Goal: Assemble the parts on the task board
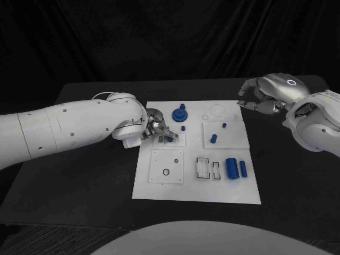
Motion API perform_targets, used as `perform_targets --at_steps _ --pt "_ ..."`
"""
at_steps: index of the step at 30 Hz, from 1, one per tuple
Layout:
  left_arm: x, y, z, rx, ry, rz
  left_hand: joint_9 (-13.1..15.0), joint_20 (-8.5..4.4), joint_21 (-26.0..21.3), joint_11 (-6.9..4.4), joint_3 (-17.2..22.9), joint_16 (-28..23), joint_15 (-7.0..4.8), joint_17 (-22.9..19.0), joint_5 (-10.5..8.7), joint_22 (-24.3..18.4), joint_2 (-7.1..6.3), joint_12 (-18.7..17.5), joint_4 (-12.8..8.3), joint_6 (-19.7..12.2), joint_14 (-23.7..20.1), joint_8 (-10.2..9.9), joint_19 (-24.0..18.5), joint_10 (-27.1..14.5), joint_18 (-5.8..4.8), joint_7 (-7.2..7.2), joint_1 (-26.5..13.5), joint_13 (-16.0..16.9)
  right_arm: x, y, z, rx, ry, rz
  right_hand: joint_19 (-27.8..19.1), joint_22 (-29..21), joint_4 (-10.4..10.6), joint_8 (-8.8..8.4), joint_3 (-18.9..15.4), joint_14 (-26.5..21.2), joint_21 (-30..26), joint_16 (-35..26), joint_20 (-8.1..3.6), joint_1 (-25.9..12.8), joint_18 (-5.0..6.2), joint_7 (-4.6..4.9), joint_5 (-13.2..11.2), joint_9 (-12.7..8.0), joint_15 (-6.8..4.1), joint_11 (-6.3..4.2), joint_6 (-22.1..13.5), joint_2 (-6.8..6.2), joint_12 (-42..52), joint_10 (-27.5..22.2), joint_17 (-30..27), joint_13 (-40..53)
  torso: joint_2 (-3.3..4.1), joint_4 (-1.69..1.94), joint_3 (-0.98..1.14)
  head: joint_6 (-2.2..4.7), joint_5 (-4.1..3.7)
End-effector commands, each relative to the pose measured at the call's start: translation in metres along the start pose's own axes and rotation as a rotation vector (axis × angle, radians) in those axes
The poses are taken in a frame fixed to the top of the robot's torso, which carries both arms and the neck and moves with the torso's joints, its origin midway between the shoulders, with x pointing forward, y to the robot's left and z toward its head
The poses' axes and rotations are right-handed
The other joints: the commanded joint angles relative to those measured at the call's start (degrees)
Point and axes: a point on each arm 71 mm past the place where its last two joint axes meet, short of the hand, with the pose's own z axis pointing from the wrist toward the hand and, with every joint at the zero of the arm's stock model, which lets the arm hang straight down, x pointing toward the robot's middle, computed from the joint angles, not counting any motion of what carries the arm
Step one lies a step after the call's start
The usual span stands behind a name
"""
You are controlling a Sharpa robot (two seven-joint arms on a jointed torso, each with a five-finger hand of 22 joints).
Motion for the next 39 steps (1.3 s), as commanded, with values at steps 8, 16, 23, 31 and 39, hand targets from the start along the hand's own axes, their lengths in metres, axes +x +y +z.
perform_targets --at_steps 8,16,23,31,39 --pt "-0.020 -0.005 -0.024 0.069 -0.165 0.059 1.0 -0.25 0.3 -0.39 -2.3 0.2 -0.14 15.1 -1.32 8.7 -0.80 0.2 1.4 -0.1 6.1 0.9 0.7 6.1 -0.31 -0.09 -1.1 15.1 -0.001 -0.004 -0.003 0.023 -0.011 -0.001 0.4 9.3 0.5 -0.65 -0.3 4.6 1.2 0.6 -0.17 -0.4 0.18 0.07 -0.1 -0.3 0.24 0.04 0.5 0.12 0.2 6.0 9.2 15.1 0.01 0.06 -0.01 -0.01 -0.09" --pt "-0.053 -0.006 -0.048 0.068 -0.250 0.087 1.4 -0.36 0.7 -0.55 -3.0 0.2 -0.29 15.1 -1.34 9.1 -1.04 0.2 1.8 0.3 6.1 1.2 1.3 6.1 -0.45 -0.26 -1.2 15.1 0.000 -0.005 -0.003 0.028 -0.009 0.006 0.9 9.6 0.9 -0.94 -0.5 4.7 2.1 0.9 -0.26 -0.8 0.00 0.03 -0.1 -0.5 0.16 -0.02 0.5 0.21 0.2 6.0 9.5 15.1 0.00 -0.01 0.01 -0.01 -0.10" --pt "-0.069 -0.001 -0.047 0.043 -0.256 0.102 1.7 -0.48 1.0 -0.71 -3.2 0.2 -0.41 15.1 -1.20 9.4 -0.85 0.2 1.9 0.6 6.1 1.5 1.6 6.1 -0.55 -0.45 -0.7 15.1 0.001 -0.004 -0.001 0.024 -0.004 0.007 1.4 10.0 1.0 -1.63 -0.4 4.8 3.3 1.2 -0.33 -0.9 -0.23 0.15 0.2 -0.9 0.15 -0.02 0.5 0.47 0.2 6.0 9.8 15.1 0.19 0.06 0.11 -0.01 -0.04" --pt "-0.080 0.007 -0.032 0.003 -0.246 0.103 2.0 -0.59 1.1 -0.83 -3.3 0.2 -0.53 15.1 -0.98 9.5 -0.72 0.2 1.6 0.7 6.1 1.6 1.7 6.1 -0.57 -0.58 0.2 15.1 0.004 -0.004 -0.003 0.013 -0.004 0.012 2.0 10.4 1.0 -2.29 -0.3 4.9 4.5 1.3 -0.35 -0.9 -0.48 0.10 0.6 -1.2 0.14 -0.02 1.1 0.54 0.2 6.0 10.0 15.1 0.26 0.26 0.09 -0.01 -0.30" --pt "-0.084 0.012 -0.017 -0.015 -0.252 0.091 2.0 -0.63 1.1 -0.86 -3.3 0.2 -0.56 15.1 -0.93 9.5 -0.78 0.2 1.5 0.6 6.1 1.6 1.7 6.1 -0.57 -0.60 0.6 15.1 0.005 -0.003 -0.004 0.009 -0.002 0.016 2.3 10.6 0.9 -2.66 -0.3 4.8 5.3 1.1 -0.39 -0.8 -0.64 0.02 0.7 -1.4 0.08 -0.10 1.4 0.58 0.2 6.0 9.7 15.1 0.35 0.20 -0.30 -0.01 0.19"
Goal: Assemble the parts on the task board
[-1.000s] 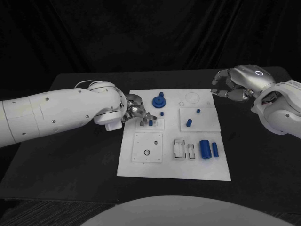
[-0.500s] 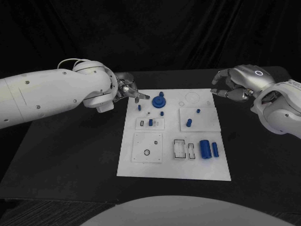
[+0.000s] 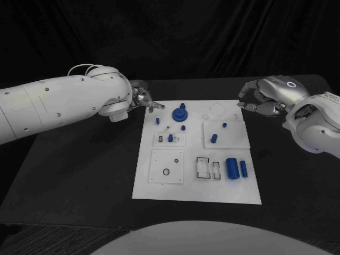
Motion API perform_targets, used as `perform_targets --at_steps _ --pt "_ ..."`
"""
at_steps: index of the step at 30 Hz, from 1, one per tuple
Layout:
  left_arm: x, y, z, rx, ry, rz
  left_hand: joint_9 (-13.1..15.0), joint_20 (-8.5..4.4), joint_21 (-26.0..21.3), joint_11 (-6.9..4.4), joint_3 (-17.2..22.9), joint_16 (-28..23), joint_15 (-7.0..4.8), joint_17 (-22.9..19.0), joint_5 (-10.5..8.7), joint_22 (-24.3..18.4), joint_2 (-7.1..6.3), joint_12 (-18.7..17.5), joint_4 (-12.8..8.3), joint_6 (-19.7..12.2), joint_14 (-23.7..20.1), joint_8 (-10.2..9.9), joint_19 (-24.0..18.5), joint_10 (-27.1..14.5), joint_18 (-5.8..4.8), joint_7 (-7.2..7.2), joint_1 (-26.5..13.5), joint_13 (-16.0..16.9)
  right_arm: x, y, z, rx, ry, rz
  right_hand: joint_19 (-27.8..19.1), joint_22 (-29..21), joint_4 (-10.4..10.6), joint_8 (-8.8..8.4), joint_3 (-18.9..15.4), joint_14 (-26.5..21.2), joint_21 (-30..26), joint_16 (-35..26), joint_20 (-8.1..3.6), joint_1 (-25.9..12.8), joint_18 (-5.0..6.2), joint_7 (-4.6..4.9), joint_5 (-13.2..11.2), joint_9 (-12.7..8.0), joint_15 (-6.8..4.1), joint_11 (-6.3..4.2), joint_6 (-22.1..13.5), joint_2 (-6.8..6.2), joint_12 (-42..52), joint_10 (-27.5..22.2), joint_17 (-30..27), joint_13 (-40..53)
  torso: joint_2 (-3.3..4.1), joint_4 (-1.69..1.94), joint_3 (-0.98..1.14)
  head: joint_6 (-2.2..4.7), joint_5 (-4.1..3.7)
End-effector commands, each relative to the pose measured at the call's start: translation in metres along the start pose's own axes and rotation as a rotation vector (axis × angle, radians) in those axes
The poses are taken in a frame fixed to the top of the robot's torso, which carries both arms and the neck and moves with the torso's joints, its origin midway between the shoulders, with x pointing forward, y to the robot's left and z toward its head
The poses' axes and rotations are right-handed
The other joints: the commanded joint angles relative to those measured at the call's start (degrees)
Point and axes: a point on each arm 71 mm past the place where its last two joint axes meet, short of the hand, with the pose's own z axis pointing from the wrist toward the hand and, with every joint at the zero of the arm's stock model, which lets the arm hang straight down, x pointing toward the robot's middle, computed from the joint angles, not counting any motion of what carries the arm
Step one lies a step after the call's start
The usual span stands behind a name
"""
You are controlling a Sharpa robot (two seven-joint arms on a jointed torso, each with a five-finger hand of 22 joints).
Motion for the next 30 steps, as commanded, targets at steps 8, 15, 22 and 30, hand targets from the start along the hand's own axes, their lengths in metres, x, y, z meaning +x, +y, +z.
perform_targets --at_steps 8,15,22,30 --pt "0.007 0.001 0.011 0.010 0.035 0.014 0.1 -0.04 0.2 -0.47 -0.2 0.2 -0.35 15.1 0.11 9.4 -0.04 0.2 -0.3 0.2 5.8 0.2 0.3 6.1 -0.56 -0.19 1.0 15.1 0.000 0.001 -0.001 -0.002 -0.010 0.008 1.0 10.7 0.1 -0.60 0.2 4.8 0.2 -0.1 -0.10 -0.4 -0.65 0.07 0.4 -0.2 0.04 -0.14 0.5 0.30 0.2 6.0 9.6 15.1 -0.03 -0.20 -0.20 -0.01 0.42" --pt "0.009 0.005 0.014 -0.004 0.053 0.019 0.2 -0.06 0.0 -0.47 -0.5 0.2 -0.36 15.1 -0.14 9.3 -0.13 0.2 -0.2 0.3 5.8 0.2 0.0 6.1 -0.48 -0.17 0.9 15.1 0.001 0.001 -0.001 -0.002 -0.006 0.008 1.0 10.6 0.0 -0.84 0.3 4.8 0.2 -0.2 -0.14 -0.2 -0.64 0.05 0.7 -0.3 0.01 -0.18 0.7 0.35 0.2 6.0 9.5 15.1 -0.07 -0.18 -0.02 -0.01 0.31" --pt "0.014 0.008 0.017 -0.014 0.063 0.017 0.2 -0.06 -0.1 -0.46 -0.5 0.2 -0.36 15.1 -0.15 9.2 -0.12 0.2 -0.1 0.2 5.8 0.2 -0.1 6.1 -0.45 -0.16 0.9 15.1 0.002 0.002 0.000 -0.004 -0.004 0.008 1.0 10.6 -0.1 -1.05 0.4 4.8 0.2 -0.2 -0.16 0.0 -0.63 0.04 1.1 -0.4 -0.01 -0.20 0.9 0.38 0.2 6.0 9.5 15.1 -0.15 -0.28 0.06 -0.01 0.50" --pt "0.019 0.009 0.020 -0.018 0.077 0.017 0.2 -0.07 -0.3 -0.45 -0.5 0.2 -0.34 15.1 0.07 9.1 0.08 0.2 -0.2 0.1 5.8 0.1 -0.2 6.1 -0.41 -0.17 1.3 15.1 0.002 0.002 -0.001 -0.003 -0.002 0.008 1.0 10.6 -0.2 -1.16 0.5 4.8 0.2 -0.2 -0.17 0.0 -0.62 0.03 1.4 -0.5 -0.02 -0.21 1.0 0.40 0.2 6.0 9.5 15.1 -0.22 -0.24 0.04 -0.01 0.33"
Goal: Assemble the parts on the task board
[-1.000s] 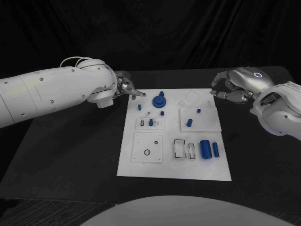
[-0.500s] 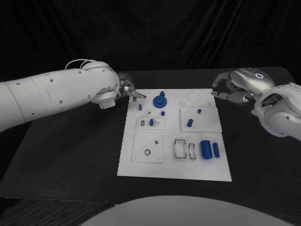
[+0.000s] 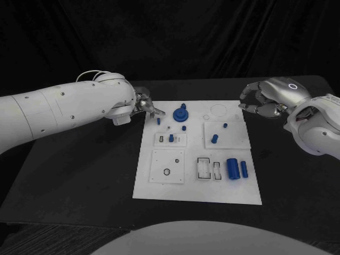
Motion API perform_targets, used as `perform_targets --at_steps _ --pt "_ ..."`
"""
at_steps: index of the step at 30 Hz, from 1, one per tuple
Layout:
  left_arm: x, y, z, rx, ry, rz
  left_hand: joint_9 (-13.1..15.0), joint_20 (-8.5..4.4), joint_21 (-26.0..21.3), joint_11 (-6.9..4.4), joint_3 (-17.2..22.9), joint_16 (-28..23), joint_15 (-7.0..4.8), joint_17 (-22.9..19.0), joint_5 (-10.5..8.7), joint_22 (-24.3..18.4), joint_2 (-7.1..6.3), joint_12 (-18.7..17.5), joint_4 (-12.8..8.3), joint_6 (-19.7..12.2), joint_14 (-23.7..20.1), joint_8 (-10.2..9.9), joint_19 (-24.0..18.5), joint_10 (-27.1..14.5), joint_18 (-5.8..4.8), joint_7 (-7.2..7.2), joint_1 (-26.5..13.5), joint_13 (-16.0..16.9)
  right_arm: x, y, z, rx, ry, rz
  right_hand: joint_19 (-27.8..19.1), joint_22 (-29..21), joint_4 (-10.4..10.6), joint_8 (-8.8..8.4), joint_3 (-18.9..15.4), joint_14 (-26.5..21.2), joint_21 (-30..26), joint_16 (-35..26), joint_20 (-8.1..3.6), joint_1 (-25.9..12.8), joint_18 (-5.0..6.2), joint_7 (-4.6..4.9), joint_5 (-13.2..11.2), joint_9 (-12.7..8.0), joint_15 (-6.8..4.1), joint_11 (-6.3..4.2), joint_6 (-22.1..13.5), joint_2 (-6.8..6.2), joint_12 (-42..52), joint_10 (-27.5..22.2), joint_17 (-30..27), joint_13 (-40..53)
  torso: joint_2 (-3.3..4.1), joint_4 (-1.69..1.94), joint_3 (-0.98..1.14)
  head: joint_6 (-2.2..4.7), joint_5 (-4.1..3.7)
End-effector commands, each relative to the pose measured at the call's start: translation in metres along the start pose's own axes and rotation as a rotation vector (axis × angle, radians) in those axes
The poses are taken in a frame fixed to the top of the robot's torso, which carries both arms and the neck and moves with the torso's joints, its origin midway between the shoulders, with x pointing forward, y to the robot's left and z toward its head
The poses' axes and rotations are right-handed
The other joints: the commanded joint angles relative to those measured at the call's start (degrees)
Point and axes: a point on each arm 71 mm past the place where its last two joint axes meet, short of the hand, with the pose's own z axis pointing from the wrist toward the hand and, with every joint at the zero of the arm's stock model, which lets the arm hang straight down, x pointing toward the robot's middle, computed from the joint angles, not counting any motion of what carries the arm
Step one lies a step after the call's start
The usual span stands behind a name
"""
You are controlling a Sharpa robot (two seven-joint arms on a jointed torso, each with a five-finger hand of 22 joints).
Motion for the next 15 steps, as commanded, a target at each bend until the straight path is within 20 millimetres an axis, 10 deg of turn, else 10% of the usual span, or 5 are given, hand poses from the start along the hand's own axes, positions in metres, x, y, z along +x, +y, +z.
perform_targets --at_steps 1,15 --pt "0.0025 -0.0019 0.0012 0.016 0.017 0.009 0.1 -0.08 -0.2 -0.46 -0.3 0.2 -0.35 15.1 0.06 9.1 0.01 0.2 -0.1 0.1 5.8 0.1 -0.2 6.1 -0.41 -0.17 0.6 15.1 0.0000 0.0001 -0.0005 0.000 -0.007 0.001 1.0 10.6 0.0 -0.26 0.3 4.8 0.2 -0.2 -0.18 0.0 -0.62 -0.17 0.1 -0.1 -0.02 -0.20 0.4 0.40 0.2 6.0 9.5 15.1 -0.04 0.04 -0.02 -0.01 -0.16" --pt "0.0080 -0.0021 0.0060 0.012 0.040 0.014 -0.2 -0.03 -0.7 -0.31 -0.3 0.2 -0.24 15.1 0.55 8.9 0.54 0.2 -0.1 -0.6 5.8 -0.7 -0.6 6.1 -0.30 0.03 1.3 15.1 0.0005 0.0006 -0.0001 -0.001 -0.008 0.002 1.0 10.6 -0.1 -0.48 0.4 4.8 0.1 -0.2 -0.20 0.2 -0.62 -0.18 0.7 -0.2 -0.04 -0.21 0.6 0.46 0.2 6.0 9.4 15.1 -0.01 -0.10 -0.04 -0.01 -0.09"
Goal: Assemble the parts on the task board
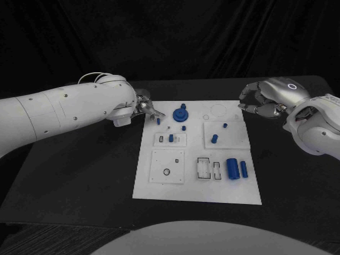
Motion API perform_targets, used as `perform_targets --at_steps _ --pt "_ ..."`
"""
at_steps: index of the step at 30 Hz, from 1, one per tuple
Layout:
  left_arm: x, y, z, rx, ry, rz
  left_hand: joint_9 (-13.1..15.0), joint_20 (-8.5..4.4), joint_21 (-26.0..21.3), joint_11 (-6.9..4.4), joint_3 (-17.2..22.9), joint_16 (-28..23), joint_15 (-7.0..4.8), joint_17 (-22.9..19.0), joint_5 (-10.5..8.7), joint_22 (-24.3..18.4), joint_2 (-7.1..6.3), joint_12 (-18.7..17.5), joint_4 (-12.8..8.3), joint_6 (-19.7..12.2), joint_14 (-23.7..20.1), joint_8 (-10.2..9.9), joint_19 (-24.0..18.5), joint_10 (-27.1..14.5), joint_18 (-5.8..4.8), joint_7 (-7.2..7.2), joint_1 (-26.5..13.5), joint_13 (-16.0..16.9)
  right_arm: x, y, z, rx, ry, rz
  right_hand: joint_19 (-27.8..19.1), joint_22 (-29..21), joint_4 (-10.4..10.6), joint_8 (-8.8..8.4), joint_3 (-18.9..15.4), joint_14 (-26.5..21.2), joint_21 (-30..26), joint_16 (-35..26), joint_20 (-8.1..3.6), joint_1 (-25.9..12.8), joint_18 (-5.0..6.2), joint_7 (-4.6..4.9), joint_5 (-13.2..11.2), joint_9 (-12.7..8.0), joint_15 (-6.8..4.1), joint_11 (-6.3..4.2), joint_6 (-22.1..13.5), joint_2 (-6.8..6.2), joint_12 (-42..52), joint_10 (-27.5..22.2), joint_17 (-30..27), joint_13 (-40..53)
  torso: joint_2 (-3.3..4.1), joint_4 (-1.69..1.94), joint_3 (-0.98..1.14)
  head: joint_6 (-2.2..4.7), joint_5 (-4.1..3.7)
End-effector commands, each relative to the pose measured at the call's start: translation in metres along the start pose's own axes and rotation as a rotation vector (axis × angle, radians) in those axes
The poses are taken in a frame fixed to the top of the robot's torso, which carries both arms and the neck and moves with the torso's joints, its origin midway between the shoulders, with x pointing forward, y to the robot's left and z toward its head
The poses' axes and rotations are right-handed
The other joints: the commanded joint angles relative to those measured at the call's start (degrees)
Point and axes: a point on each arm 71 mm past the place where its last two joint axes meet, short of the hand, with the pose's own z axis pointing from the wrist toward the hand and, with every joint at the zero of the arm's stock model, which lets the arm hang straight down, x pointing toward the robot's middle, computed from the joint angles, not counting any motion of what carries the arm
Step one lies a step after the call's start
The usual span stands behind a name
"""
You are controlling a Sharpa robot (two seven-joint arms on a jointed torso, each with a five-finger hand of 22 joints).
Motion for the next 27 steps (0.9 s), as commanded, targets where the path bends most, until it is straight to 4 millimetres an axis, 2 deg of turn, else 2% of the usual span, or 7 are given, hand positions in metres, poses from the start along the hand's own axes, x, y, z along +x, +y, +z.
perform_targets --at_steps 1,14,17,20,21,26,27 --pt "0.0029 -0.0030 0.0012 0.019 0.020 0.010 -0.1 -0.03 -0.4 -0.31 -0.3 0.2 -0.24 15.1 0.30 8.9 -0.10 0.2 -0.1 -0.6 5.8 -0.4 -0.6 6.1 -0.30 0.01 0.7 15.1 0.0001 0.0001 -0.0003 0.000 -0.008 0.001 1.0 10.6 0.1 -0.26 0.3 4.8 0.1 -0.2 -0.20 0.2 -0.62 0.02 0.4 0.0 -0.04 -0.21 0.4 0.46 0.2 6.0 9.4 15.1 0.03 -0.01 0.04 -0.01 -0.09" --pt "0.0063 -0.0039 0.0042 0.019 0.036 0.015 -0.5 0.11 -0.8 -0.16 -0.2 0.2 -0.09 15.1 2.28 8.8 0.37 0.2 -0.9 -0.7 5.8 -1.3 -0.9 6.1 -0.22 0.15 2.4 15.1 0.0006 -0.0001 -0.0003 0.000 -0.009 0.001 0.9 10.6 0.1 -0.33 0.3 4.8 0.0 -0.3 -0.20 0.2 -0.59 0.03 0.5 -0.1 -0.04 -0.21 0.5 0.46 0.2 6.0 9.3 15.1 0.07 -0.05 0.05 -0.01 -0.08" --pt "0.0070 -0.0041 0.0045 0.020 0.041 0.017 -0.6 0.17 -1.0 -0.12 -0.1 0.2 -0.04 15.1 3.79 8.8 0.58 0.2 -1.3 -0.7 5.8 -1.7 -1.0 6.1 -0.19 0.18 3.2 15.1 0.0006 -0.0001 -0.0003 0.000 -0.009 0.001 0.9 10.6 0.1 -0.37 0.3 4.8 -0.1 -0.4 -0.20 0.2 -0.57 0.03 0.6 -0.1 -0.04 -0.21 0.5 0.47 0.2 6.0 9.2 15.1 0.06 -0.07 0.04 -0.01 -0.04" --pt "0.0074 -0.0042 0.0047 0.021 0.043 0.018 -0.7 0.19 -1.0 -0.11 0.0 0.2 -0.03 15.1 4.52 8.9 0.67 0.2 -1.5 -0.7 5.8 -1.9 -1.0 6.1 -0.18 0.17 3.6 15.1 0.0006 -0.0001 -0.0003 0.000 -0.009 0.001 0.9 10.6 0.1 -0.37 0.3 4.8 -0.1 -0.4 -0.20 0.2 -0.57 0.03 0.6 -0.1 -0.04 -0.21 0.5 0.47 0.2 6.0 9.2 15.1 0.05 -0.03 0.05 -0.01 -0.11" --pt "0.0075 -0.0043 0.0048 0.021 0.044 0.018 -0.8 0.20 -1.0 -0.12 0.2 0.2 -0.03 15.1 5.51 8.9 0.77 0.2 -1.9 -0.7 5.8 -2.1 -1.0 6.1 -0.18 0.15 4.1 15.1 0.0006 -0.0001 -0.0003 0.000 -0.010 0.001 0.9 10.6 0.1 -0.37 0.3 4.8 -0.1 -0.4 -0.20 0.2 -0.57 0.03 0.6 -0.1 -0.04 -0.21 0.5 0.47 0.2 6.0 9.2 15.1 0.05 -0.03 0.05 -0.01 -0.10" --pt "0.0079 -0.0045 0.0049 0.024 0.046 0.019 -0.9 0.21 -1.1 -0.15 0.5 0.2 -0.04 15.1 6.94 8.9 0.92 0.2 -2.4 -0.8 5.8 -2.4 -1.0 6.1 -0.17 0.11 5.0 15.1 0.0005 -0.0001 -0.0004 -0.001 -0.011 0.001 0.8 10.5 0.0 -0.41 0.3 4.7 -0.3 -0.5 -0.20 0.2 -0.53 0.03 0.7 -0.1 -0.04 -0.20 0.6 0.48 0.2 6.0 9.1 15.1 0.04 -0.01 0.08 -0.01 -0.14" --pt "0.0079 -0.0046 0.0050 0.024 0.046 0.019 -1.0 0.20 -1.2 -0.16 0.7 0.2 -0.06 15.1 7.75 9.0 0.99 0.2 -2.6 -0.8 5.8 -2.6 -1.0 6.1 -0.16 0.09 5.3 15.1 0.0005 -0.0002 -0.0004 -0.001 -0.011 0.001 0.8 10.5 0.0 -0.43 0.4 4.7 -0.4 -0.5 -0.20 0.2 -0.52 0.03 0.8 -0.1 -0.04 -0.20 0.6 0.49 0.2 6.0 9.1 15.1 0.04 -0.02 0.09 -0.01 -0.13"
